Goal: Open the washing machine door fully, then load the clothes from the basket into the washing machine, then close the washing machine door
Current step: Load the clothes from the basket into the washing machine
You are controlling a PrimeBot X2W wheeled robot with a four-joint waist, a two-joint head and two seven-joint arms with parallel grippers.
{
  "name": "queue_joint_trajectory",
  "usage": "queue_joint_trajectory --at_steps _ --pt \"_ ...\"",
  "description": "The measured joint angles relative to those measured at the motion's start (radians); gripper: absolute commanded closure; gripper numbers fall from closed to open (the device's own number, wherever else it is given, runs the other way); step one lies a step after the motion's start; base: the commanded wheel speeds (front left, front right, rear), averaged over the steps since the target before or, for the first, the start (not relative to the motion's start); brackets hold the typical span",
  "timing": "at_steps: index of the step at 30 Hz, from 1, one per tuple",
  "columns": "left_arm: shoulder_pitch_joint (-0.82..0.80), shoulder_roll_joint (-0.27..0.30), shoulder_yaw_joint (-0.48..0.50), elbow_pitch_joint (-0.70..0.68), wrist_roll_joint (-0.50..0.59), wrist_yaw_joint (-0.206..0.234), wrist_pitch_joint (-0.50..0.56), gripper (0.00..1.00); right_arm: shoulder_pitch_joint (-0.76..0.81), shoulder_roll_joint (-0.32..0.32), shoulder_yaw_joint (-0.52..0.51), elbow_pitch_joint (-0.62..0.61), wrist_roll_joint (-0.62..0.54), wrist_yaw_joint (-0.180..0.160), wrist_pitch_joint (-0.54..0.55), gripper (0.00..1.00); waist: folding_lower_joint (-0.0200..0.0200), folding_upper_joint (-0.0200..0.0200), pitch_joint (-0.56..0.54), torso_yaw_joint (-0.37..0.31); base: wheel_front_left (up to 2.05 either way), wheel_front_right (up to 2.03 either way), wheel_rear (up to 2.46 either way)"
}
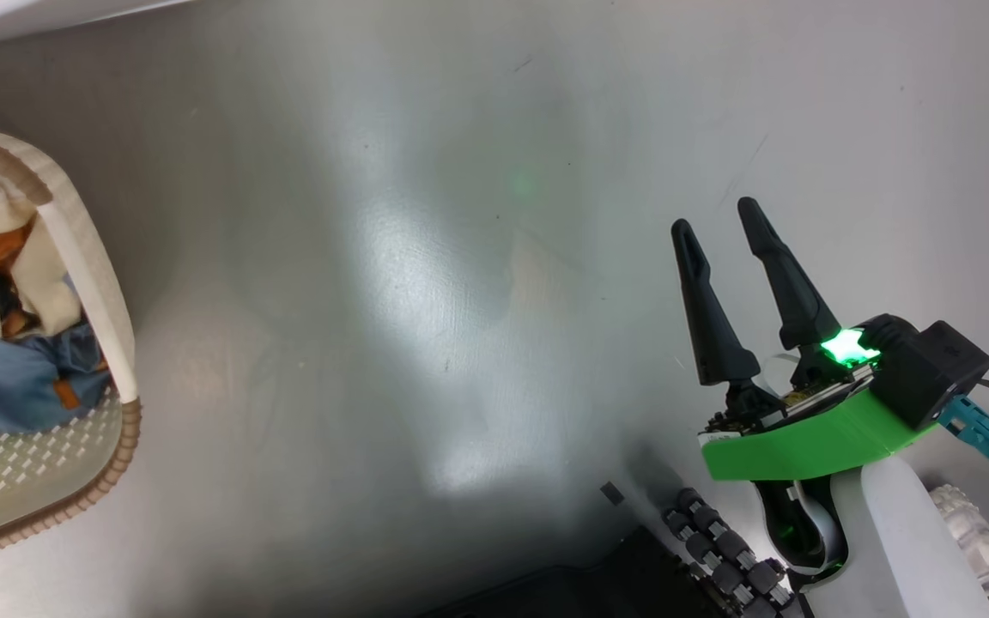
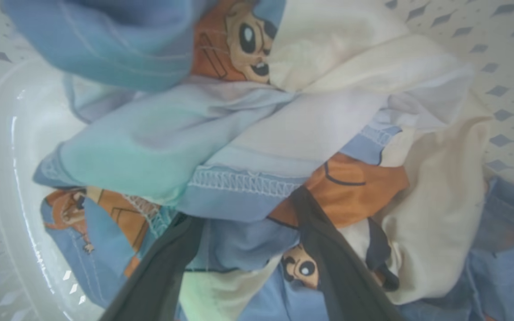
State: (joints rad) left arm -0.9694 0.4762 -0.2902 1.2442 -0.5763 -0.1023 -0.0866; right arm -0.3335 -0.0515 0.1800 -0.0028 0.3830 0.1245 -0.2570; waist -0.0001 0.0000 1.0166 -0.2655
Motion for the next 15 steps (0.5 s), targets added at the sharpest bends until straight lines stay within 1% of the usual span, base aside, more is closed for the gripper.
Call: queue_joint_trajectory --at_steps 9,11,15 --pt "-0.024 0.002 -0.033 0.010 0.018 0.001 0.009 0.00 0.000 0.000 -0.002 -0.004 0.000 0.000 0.000 0.00 0.0000 0.0000 0.011 -0.004 0.00 0.00 0.00" --pt "-0.028 -0.001 -0.038 0.012 0.018 0.001 0.009 1.00 0.000 0.000 -0.003 -0.004 0.000 0.000 0.000 0.00 0.0000 0.0001 0.011 -0.003 0.00 0.00 0.00" --pt "-0.034 -0.007 -0.046 0.012 0.018 -0.001 -0.003 1.00 0.000 0.000 -0.001 -0.002 0.005 0.000 0.000 0.00 0.0000 0.0000 0.006 -0.004 0.00 0.00 0.00"
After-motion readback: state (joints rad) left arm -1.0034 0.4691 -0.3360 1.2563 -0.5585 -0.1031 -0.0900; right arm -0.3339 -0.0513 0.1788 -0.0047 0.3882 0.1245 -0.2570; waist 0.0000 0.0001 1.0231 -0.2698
